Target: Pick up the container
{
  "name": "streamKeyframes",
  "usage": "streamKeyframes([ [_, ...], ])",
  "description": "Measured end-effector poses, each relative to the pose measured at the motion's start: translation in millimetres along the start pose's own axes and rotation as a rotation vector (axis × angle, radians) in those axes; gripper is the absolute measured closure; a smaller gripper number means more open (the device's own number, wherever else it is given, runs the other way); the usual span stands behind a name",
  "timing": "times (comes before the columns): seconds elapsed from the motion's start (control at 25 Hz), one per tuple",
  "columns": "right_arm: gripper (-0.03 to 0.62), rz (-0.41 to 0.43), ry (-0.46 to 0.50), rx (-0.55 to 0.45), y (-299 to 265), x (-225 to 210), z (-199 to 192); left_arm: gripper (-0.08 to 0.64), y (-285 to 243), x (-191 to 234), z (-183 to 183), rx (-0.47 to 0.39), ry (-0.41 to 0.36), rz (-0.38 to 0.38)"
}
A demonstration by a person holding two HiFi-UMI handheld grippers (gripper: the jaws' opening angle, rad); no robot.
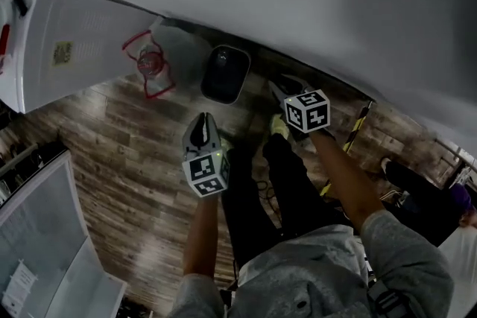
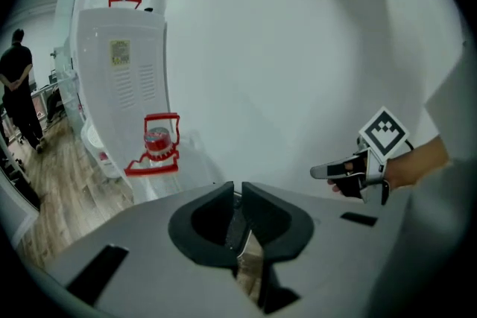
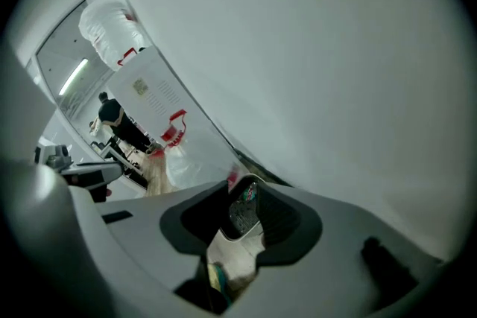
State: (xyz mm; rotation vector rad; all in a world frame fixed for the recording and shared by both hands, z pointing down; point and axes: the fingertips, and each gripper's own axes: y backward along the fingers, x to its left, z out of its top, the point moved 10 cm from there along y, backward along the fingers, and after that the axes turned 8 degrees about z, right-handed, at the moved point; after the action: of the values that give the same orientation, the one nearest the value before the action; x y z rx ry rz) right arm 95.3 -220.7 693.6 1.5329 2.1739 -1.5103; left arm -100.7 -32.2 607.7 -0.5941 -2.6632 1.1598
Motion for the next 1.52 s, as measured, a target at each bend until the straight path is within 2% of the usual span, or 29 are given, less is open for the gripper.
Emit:
streamKeyframes([
  [0.12, 0.488, 0.005, -0.107, -0.027, -41, -36, -39, 0.534, -45, 1, -37, -0.007, -0.001, -0.019],
  [0.24, 0.488, 0.045, -0.21, -0.052, -85, -70, -75, 0.534, -93, 5, -71, -0.019, -0.02, -0.058],
  [0.4, 0.485, 0.067, -0.284, -0.069, -139, -120, -113, 0.534, -147, 15, -101, -0.037, -0.1, -0.095],
  [0.52, 0.482, 0.065, -0.421, -0.131, -175, -161, -138, 0.534, -182, 17, -117, -0.044, -0.15, -0.139],
  [0.72, 0.46, 0.118, -0.57, -0.181, -248, -204, -169, 0.532, -234, 13, -120, -0.082, -0.185, -0.233],
  [0.84, 0.442, 0.175, -0.664, -0.221, -284, -217, -184, 0.532, -253, 1, -126, -0.077, -0.293, -0.29],
  [0.96, 0.432, 0.205, -0.733, -0.258, -308, -224, -192, 0.532, -264, -2, -123, -0.097, -0.316, -0.306],
  [1.04, 0.425, 0.246, -0.816, -0.295, -317, -228, -197, 0.532, -266, -3, -123, -0.116, -0.329, -0.312],
  [1.2, 0.428, 0.396, -1.012, -0.355, -331, -235, -206, 0.532, -265, 1, -124, -0.141, -0.357, -0.308],
  [1.28, 0.465, 0.449, -1.072, -0.377, -336, -238, -208, 0.532, -266, 4, -124, -0.147, -0.346, -0.309],
  [1.36, 0.473, 0.456, -1.1, -0.38, -338, -242, -213, 0.532, -270, 6, -123, -0.146, -0.332, -0.313],
  [1.4, 0.476, 0.454, -1.083, -0.388, -336, -244, -212, 0.532, -272, 8, -123, -0.143, -0.324, -0.314],
  [1.52, 0.489, 0.49, -0.936, -0.466, -316, -234, -182, 0.532, -274, 8, -122, -0.138, -0.302, -0.321],
])
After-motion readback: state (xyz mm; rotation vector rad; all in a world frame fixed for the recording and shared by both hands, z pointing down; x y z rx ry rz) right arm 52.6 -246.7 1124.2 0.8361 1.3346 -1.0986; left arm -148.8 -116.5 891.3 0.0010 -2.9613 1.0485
